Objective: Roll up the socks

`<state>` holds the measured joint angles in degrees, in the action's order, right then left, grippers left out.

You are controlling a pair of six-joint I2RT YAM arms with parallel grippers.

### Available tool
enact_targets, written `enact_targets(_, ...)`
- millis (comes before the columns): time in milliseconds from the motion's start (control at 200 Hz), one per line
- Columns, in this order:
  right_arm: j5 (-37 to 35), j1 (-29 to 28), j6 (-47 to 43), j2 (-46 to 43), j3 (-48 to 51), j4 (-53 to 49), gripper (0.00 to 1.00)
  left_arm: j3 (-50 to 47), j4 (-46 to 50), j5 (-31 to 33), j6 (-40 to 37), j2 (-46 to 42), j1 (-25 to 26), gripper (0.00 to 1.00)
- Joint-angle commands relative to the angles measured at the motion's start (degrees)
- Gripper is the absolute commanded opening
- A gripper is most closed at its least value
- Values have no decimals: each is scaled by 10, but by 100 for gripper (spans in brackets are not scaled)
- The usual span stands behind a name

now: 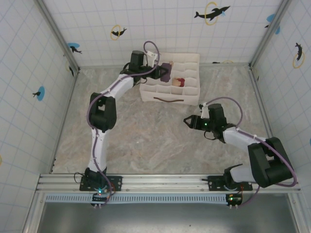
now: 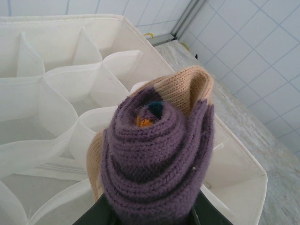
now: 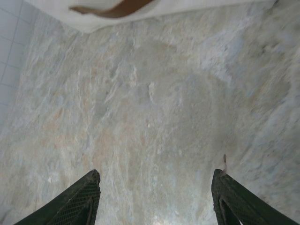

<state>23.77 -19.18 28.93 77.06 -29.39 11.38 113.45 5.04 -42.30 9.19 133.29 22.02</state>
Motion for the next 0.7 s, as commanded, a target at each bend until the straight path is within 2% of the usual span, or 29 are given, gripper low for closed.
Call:
enact_targets(0, -11, 29, 20, 14, -40, -23, 64, 21, -32, -26, 4, 36, -6, 0)
enact_targets(120, -13, 60, 54, 20, -72, -41, 61, 21, -42, -29, 5, 50, -10, 0)
enact_targets(265, -64, 80, 80, 33, -120, -57, 58, 20, -56, -27, 2, 53, -14, 0)
enact_targets(696, -88, 90, 99, 205, -342, -193, 50, -9, -111, -24, -4, 51, -14, 0)
